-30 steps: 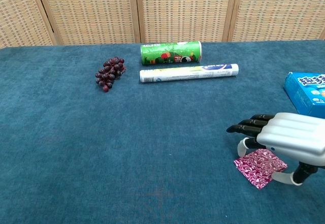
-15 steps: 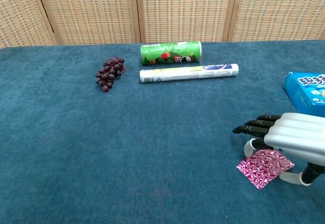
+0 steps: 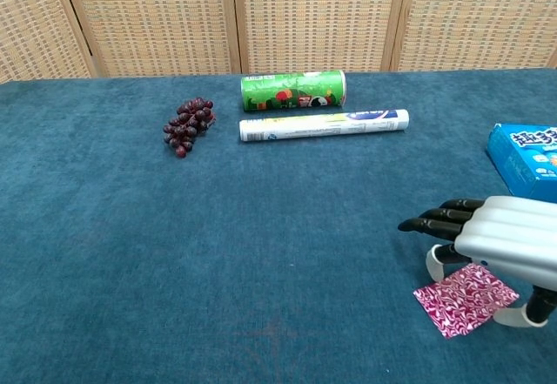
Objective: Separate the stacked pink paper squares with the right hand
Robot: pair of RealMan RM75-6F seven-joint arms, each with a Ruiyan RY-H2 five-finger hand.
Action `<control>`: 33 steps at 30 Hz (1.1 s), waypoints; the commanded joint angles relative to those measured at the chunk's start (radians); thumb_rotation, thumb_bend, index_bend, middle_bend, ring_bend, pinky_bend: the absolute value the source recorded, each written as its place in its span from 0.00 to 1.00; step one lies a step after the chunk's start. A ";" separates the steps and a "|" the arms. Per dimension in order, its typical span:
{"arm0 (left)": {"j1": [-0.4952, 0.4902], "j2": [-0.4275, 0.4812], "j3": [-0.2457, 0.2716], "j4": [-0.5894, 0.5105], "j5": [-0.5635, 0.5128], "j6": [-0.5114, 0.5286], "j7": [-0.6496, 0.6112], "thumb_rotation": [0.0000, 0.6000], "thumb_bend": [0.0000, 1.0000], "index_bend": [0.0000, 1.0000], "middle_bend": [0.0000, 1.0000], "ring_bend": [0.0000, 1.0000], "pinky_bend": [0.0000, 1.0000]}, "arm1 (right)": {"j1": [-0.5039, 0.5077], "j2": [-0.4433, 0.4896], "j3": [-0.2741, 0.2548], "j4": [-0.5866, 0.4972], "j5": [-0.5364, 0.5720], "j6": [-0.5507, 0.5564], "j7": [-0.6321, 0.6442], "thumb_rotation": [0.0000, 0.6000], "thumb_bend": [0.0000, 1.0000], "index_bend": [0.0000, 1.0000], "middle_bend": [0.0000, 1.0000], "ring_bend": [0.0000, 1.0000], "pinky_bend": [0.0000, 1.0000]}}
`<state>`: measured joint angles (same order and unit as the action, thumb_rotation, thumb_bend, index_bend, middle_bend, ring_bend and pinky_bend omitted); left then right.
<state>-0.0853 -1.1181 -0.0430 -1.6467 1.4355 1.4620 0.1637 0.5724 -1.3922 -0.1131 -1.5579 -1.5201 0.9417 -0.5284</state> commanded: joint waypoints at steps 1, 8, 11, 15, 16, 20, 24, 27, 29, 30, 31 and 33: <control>0.000 0.000 0.000 0.000 0.000 0.000 0.000 1.00 0.13 0.09 0.00 0.00 0.00 | -0.001 0.002 0.002 -0.004 -0.001 0.002 -0.001 1.00 0.26 0.39 0.00 0.00 0.08; 0.000 0.000 0.000 0.000 0.000 0.000 0.000 1.00 0.13 0.09 0.00 0.00 0.00 | -0.004 0.016 0.011 -0.018 0.002 0.004 0.007 1.00 0.26 0.37 0.00 0.00 0.08; 0.000 0.001 0.000 -0.001 0.000 0.000 0.000 1.00 0.13 0.09 0.00 0.00 0.00 | -0.006 0.020 0.008 -0.021 0.003 -0.002 0.003 1.00 0.26 0.37 0.00 0.00 0.08; 0.000 0.000 0.000 0.000 0.000 0.000 0.000 1.00 0.13 0.09 0.00 0.00 0.00 | -0.008 0.020 0.007 -0.023 0.006 -0.006 -0.001 1.00 0.26 0.36 0.00 0.00 0.08; 0.000 0.000 0.000 0.000 0.000 0.000 0.000 1.00 0.13 0.09 0.00 0.00 0.00 | -0.008 0.021 0.008 -0.023 0.006 -0.007 -0.002 1.00 0.26 0.36 0.00 0.00 0.08; 0.000 0.000 0.000 0.000 0.001 0.001 0.000 1.00 0.13 0.09 0.00 0.00 0.00 | -0.009 0.022 0.010 -0.026 0.008 -0.009 -0.004 1.00 0.26 0.33 0.00 0.00 0.08; 0.000 0.000 0.000 0.000 0.001 0.000 0.000 1.00 0.13 0.09 0.00 0.00 0.00 | -0.012 0.024 0.009 -0.027 0.008 -0.009 -0.008 1.00 0.26 0.31 0.00 0.00 0.08; 0.000 0.000 0.000 0.001 0.001 0.000 0.000 1.00 0.13 0.09 0.00 0.00 0.00 | -0.013 0.026 0.007 -0.030 0.009 -0.011 -0.010 1.00 0.26 0.29 0.00 0.00 0.08; 0.000 0.000 0.000 0.001 0.001 0.001 0.000 1.00 0.13 0.09 0.00 0.00 0.00 | -0.013 0.027 0.007 -0.030 0.008 -0.012 -0.011 1.00 0.26 0.28 0.00 0.00 0.08; 0.001 0.000 0.001 0.001 0.001 0.001 -0.001 1.00 0.13 0.09 0.00 0.00 0.00 | -0.014 0.027 0.007 -0.030 0.009 -0.012 -0.013 1.00 0.26 0.27 0.00 0.00 0.08; 0.000 0.000 0.000 0.001 0.002 0.001 -0.001 1.00 0.13 0.09 0.00 0.00 0.00 | -0.014 0.027 0.006 -0.031 0.009 -0.013 -0.014 1.00 0.26 0.27 0.00 0.00 0.08; 0.000 0.000 0.000 0.001 0.002 0.001 0.000 1.00 0.13 0.09 0.00 0.00 0.00 | -0.015 0.027 0.006 -0.032 0.011 -0.014 -0.017 1.00 0.25 0.26 0.00 0.00 0.08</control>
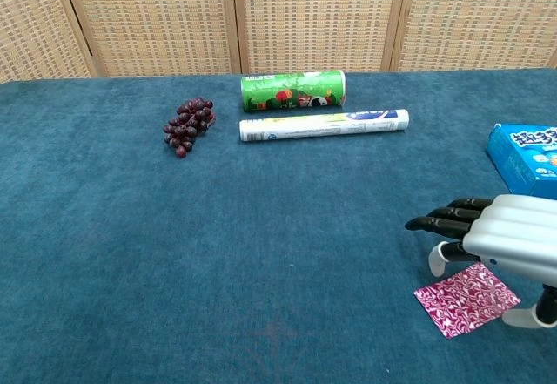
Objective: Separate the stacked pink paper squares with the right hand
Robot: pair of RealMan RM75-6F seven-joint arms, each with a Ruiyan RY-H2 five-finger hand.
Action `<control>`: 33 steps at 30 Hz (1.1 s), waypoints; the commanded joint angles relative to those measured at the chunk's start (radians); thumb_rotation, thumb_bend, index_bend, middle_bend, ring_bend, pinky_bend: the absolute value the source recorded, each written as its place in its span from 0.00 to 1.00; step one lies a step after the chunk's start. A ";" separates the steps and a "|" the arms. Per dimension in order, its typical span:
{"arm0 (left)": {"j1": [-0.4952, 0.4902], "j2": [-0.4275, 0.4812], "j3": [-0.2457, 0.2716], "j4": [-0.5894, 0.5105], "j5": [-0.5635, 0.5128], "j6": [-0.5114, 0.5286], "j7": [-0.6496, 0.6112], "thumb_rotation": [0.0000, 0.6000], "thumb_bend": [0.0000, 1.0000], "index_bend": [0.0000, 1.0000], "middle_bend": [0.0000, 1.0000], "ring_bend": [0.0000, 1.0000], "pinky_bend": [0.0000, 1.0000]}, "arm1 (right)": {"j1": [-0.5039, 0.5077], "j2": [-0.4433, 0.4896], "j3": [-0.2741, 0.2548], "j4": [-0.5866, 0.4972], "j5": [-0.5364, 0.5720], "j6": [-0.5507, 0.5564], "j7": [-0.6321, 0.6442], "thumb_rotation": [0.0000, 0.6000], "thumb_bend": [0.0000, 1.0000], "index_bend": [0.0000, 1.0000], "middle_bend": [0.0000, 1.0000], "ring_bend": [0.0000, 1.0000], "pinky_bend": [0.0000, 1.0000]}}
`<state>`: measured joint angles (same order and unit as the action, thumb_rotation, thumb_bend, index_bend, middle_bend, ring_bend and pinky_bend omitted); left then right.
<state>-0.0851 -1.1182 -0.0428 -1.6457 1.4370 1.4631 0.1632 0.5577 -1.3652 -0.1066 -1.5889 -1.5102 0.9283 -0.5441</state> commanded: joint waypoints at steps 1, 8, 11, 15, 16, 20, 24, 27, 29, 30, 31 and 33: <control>0.000 0.000 0.000 0.000 0.000 0.000 0.000 1.00 0.13 0.09 0.00 0.00 0.00 | -0.001 0.000 0.000 -0.001 0.002 -0.002 -0.004 1.00 0.25 0.26 0.00 0.00 0.08; 0.000 0.000 0.000 -0.001 0.000 0.000 0.001 1.00 0.13 0.09 0.00 0.00 0.00 | -0.005 0.011 0.010 -0.018 0.001 0.014 0.009 1.00 0.25 0.26 0.00 0.00 0.08; 0.000 0.000 0.000 0.000 0.000 0.000 0.001 1.00 0.13 0.09 0.00 0.00 0.00 | -0.007 0.032 0.037 -0.029 0.008 0.042 0.045 1.00 0.25 0.26 0.00 0.00 0.08; 0.000 0.000 0.000 -0.001 0.000 -0.001 0.000 1.00 0.13 0.09 0.00 0.00 0.00 | -0.006 0.044 0.087 0.003 0.039 0.072 0.101 1.00 0.26 0.26 0.00 0.00 0.08; 0.000 0.000 0.000 -0.001 0.000 -0.001 0.000 1.00 0.13 0.09 0.00 0.00 0.00 | -0.006 0.042 0.096 0.017 0.048 0.075 0.111 1.00 0.26 0.26 0.00 0.00 0.08; 0.000 0.001 0.001 -0.002 0.001 0.000 -0.001 1.00 0.13 0.09 0.00 0.00 0.00 | -0.010 0.013 0.117 0.111 0.097 0.065 0.145 1.00 0.26 0.27 0.00 0.00 0.08; 0.000 0.000 0.000 -0.001 0.000 0.000 0.002 1.00 0.13 0.10 0.00 0.00 0.00 | -0.021 -0.028 0.121 0.194 0.121 0.070 0.146 1.00 0.26 0.28 0.00 0.00 0.08; 0.000 -0.001 -0.001 -0.002 -0.001 0.000 0.004 1.00 0.13 0.10 0.00 0.00 0.00 | -0.026 -0.056 0.125 0.247 0.144 0.063 0.145 1.00 0.26 0.29 0.00 0.00 0.08; 0.000 -0.001 -0.001 -0.002 -0.001 0.001 0.004 1.00 0.13 0.10 0.00 0.00 0.00 | -0.026 -0.067 0.125 0.270 0.151 0.056 0.145 1.00 0.26 0.30 0.00 0.00 0.08; 0.000 -0.001 -0.001 -0.002 -0.002 0.001 0.004 1.00 0.13 0.10 0.00 0.00 0.00 | -0.026 -0.071 0.124 0.278 0.153 0.052 0.145 1.00 0.26 0.31 0.00 0.00 0.08; 0.000 -0.001 -0.001 -0.001 -0.002 0.001 0.005 1.00 0.13 0.10 0.00 0.00 0.00 | -0.026 -0.076 0.122 0.289 0.155 0.048 0.145 1.00 0.26 0.32 0.00 0.00 0.08; 0.000 -0.002 -0.001 -0.002 -0.002 0.001 0.006 1.00 0.13 0.10 0.00 0.00 0.00 | -0.026 -0.083 0.119 0.302 0.159 0.038 0.145 1.00 0.26 0.32 0.00 0.00 0.08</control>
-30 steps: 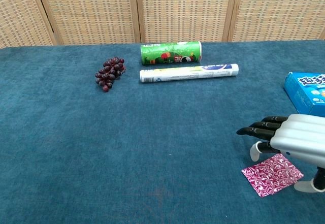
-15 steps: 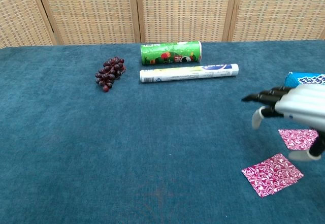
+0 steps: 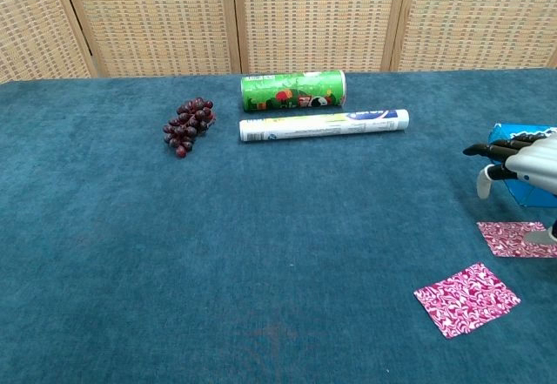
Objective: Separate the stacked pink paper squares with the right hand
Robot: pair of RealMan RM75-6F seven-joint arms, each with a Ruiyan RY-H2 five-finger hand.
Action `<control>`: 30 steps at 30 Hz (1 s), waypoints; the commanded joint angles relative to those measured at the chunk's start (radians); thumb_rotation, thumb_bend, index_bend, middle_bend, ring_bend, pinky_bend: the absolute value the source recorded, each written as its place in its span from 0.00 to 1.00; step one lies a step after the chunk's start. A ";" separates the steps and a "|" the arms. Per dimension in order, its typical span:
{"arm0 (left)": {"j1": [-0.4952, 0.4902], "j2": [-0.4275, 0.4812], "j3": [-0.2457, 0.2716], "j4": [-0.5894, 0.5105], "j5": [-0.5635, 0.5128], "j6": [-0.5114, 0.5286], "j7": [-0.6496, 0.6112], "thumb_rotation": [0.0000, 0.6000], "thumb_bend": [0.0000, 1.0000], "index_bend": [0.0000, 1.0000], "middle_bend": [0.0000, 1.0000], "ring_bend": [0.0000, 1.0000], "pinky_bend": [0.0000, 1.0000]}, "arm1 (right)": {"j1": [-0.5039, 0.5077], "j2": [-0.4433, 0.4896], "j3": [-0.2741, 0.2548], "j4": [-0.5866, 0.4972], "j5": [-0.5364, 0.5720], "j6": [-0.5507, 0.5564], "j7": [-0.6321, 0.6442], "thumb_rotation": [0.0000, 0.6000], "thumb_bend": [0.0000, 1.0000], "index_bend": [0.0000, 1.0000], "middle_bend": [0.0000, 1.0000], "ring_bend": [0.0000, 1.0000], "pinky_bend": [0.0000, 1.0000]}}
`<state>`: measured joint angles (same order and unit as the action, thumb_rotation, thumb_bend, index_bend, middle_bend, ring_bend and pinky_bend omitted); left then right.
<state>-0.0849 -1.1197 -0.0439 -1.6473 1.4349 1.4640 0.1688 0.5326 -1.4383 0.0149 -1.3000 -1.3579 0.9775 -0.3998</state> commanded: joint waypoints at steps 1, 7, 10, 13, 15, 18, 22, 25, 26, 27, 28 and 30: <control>0.000 0.000 0.000 0.000 0.000 0.000 0.000 1.00 0.13 0.10 0.00 0.00 0.00 | -0.001 -0.011 -0.004 0.017 0.008 -0.015 0.001 1.00 0.26 0.32 0.00 0.00 0.08; 0.000 0.000 0.000 0.000 0.000 0.000 0.000 1.00 0.13 0.10 0.00 0.00 0.00 | -0.002 -0.003 -0.010 0.009 0.019 -0.030 -0.015 1.00 0.26 0.32 0.00 0.00 0.08; 0.000 0.000 0.000 -0.001 -0.001 0.000 0.001 1.00 0.13 0.10 0.00 0.00 0.00 | -0.005 0.009 -0.012 -0.008 0.025 -0.031 -0.027 1.00 0.26 0.32 0.00 0.00 0.08; 0.000 0.000 0.000 -0.001 0.000 0.000 0.001 1.00 0.13 0.10 0.00 0.00 0.00 | -0.007 0.016 -0.013 -0.019 0.030 -0.032 -0.037 1.00 0.26 0.32 0.00 0.00 0.08; 0.000 0.000 0.000 -0.001 0.000 0.000 0.001 1.00 0.13 0.10 0.00 0.00 0.00 | -0.009 0.018 -0.016 -0.025 0.031 -0.032 -0.040 1.00 0.26 0.32 0.00 0.00 0.08; 0.000 0.000 0.000 -0.001 0.000 0.000 0.001 1.00 0.13 0.10 0.00 0.00 0.00 | -0.011 0.025 -0.015 -0.039 0.032 -0.028 -0.041 1.00 0.26 0.32 0.00 0.00 0.08; 0.000 0.000 0.000 -0.002 -0.001 0.000 0.002 1.00 0.13 0.10 0.00 0.00 0.00 | -0.012 0.042 -0.018 -0.063 0.034 -0.028 -0.054 1.00 0.26 0.32 0.00 0.00 0.08; 0.000 0.000 0.000 -0.002 -0.001 0.000 0.002 1.00 0.13 0.10 0.00 0.00 0.00 | -0.012 0.045 -0.021 -0.070 0.036 -0.030 -0.065 1.00 0.26 0.32 0.00 0.00 0.08; 0.000 0.000 0.000 -0.002 0.000 0.000 0.002 1.00 0.13 0.10 0.00 0.00 0.00 | -0.012 0.043 -0.022 -0.069 0.036 -0.031 -0.068 1.00 0.26 0.32 0.00 0.00 0.08; 0.000 0.000 0.000 -0.002 0.000 0.001 0.001 1.00 0.13 0.10 0.00 0.00 0.00 | -0.013 0.041 -0.023 -0.067 0.039 -0.032 -0.071 1.00 0.26 0.32 0.00 0.00 0.08; 0.000 0.000 0.000 -0.001 0.000 0.001 0.001 1.00 0.13 0.10 0.00 0.00 0.00 | -0.013 0.039 -0.023 -0.066 0.040 -0.033 -0.072 1.00 0.26 0.32 0.00 0.00 0.08; 0.000 0.000 0.000 -0.001 0.001 0.001 0.000 1.00 0.13 0.10 0.00 0.00 0.00 | -0.012 0.034 -0.023 -0.063 0.045 -0.037 -0.075 1.00 0.26 0.32 0.00 0.00 0.08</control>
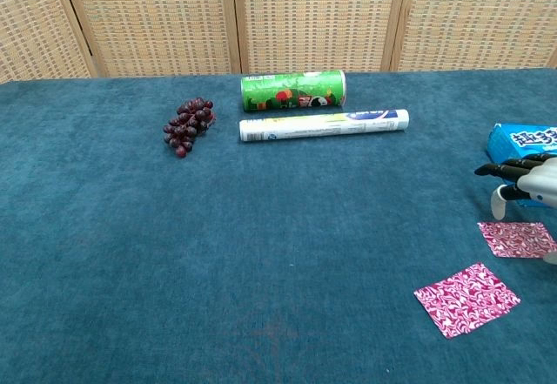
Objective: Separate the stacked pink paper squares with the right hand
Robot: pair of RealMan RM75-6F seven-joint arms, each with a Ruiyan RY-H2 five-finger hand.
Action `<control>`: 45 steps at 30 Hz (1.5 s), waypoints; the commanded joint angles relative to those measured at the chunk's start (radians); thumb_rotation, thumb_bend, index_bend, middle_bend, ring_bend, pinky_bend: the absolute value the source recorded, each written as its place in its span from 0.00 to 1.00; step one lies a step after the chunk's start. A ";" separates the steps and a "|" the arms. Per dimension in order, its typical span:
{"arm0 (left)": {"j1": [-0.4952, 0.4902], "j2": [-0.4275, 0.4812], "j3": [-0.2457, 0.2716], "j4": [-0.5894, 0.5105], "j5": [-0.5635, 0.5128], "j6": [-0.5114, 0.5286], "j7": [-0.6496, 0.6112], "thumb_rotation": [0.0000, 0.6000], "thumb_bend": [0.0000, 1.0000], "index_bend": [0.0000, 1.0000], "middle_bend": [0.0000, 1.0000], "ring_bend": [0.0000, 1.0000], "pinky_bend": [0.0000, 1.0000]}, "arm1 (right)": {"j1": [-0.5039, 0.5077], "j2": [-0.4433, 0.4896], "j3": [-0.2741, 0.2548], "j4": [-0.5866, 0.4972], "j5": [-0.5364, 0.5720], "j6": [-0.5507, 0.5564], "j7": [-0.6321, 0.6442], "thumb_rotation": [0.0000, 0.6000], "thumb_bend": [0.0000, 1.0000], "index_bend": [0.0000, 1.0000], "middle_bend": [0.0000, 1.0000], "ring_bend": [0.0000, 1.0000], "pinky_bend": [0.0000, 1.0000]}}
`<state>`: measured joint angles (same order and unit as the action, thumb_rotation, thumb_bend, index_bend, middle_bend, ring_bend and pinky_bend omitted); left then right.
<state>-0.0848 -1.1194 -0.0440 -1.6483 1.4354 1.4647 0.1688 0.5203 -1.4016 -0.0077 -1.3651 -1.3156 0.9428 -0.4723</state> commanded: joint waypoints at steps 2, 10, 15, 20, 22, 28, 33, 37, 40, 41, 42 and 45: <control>0.000 0.000 0.000 0.000 0.000 0.000 -0.001 1.00 0.13 0.10 0.00 0.00 0.00 | 0.001 -0.006 0.000 0.004 0.005 -0.004 -0.006 1.00 0.26 0.32 0.00 0.00 0.08; 0.000 0.000 0.000 0.001 0.000 0.000 -0.001 1.00 0.13 0.10 0.00 0.00 0.00 | 0.002 -0.018 0.002 0.014 0.016 -0.010 -0.009 1.00 0.25 0.32 0.00 0.00 0.07; 0.000 0.000 0.000 0.001 0.001 0.000 -0.001 1.00 0.13 0.10 0.00 0.00 0.00 | 0.001 -0.025 0.003 0.023 0.017 -0.006 -0.007 1.00 0.25 0.32 0.00 0.00 0.07; 0.000 -0.001 0.000 0.001 0.000 0.001 0.000 1.00 0.13 0.10 0.00 0.00 0.00 | 0.000 -0.029 0.007 0.028 0.019 -0.002 -0.004 1.00 0.25 0.32 0.00 0.00 0.07; 0.000 -0.001 0.000 0.002 0.001 0.001 0.000 1.00 0.13 0.10 0.00 0.00 0.00 | 0.000 -0.029 0.007 0.029 0.019 -0.003 -0.004 1.00 0.25 0.32 0.00 0.00 0.07; 0.000 -0.001 0.000 0.001 0.000 0.000 0.002 1.00 0.13 0.10 0.00 0.00 0.00 | 0.000 -0.027 0.006 0.027 0.020 -0.004 -0.001 1.00 0.25 0.32 0.00 0.00 0.07; 0.000 -0.001 -0.001 0.001 -0.001 0.001 0.003 1.00 0.13 0.10 0.00 0.00 0.00 | 0.004 -0.027 0.010 0.025 0.025 -0.008 -0.003 1.00 0.25 0.32 0.00 0.00 0.07; 0.000 -0.002 0.000 0.001 -0.001 0.001 0.003 1.00 0.13 0.10 0.00 0.00 0.00 | 0.005 -0.024 0.014 0.015 0.028 -0.005 -0.008 1.00 0.25 0.32 0.00 0.00 0.07; 0.000 -0.002 -0.001 0.000 -0.002 0.000 0.004 1.00 0.13 0.10 0.00 0.00 0.00 | 0.006 -0.019 0.012 0.006 0.028 -0.004 -0.016 1.00 0.25 0.32 0.00 0.00 0.07; 0.000 -0.002 -0.001 0.000 -0.002 0.000 0.004 1.00 0.13 0.10 0.00 0.00 0.00 | 0.006 -0.018 0.012 0.004 0.030 -0.005 -0.019 1.00 0.25 0.32 0.00 0.00 0.07; 0.000 -0.002 -0.001 0.000 -0.002 0.000 0.004 1.00 0.13 0.10 0.00 0.00 0.00 | 0.006 -0.018 0.012 0.003 0.031 -0.005 -0.020 1.00 0.25 0.32 0.00 0.00 0.07; 0.000 -0.001 -0.001 0.000 -0.002 0.000 0.003 1.00 0.13 0.10 0.00 0.00 0.00 | 0.008 -0.019 0.013 0.003 0.038 -0.010 -0.025 1.00 0.25 0.32 0.00 0.00 0.07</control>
<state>-0.0847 -1.1208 -0.0448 -1.6482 1.4338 1.4650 0.1723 0.5275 -1.4205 0.0051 -1.3627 -1.2789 0.9340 -0.4968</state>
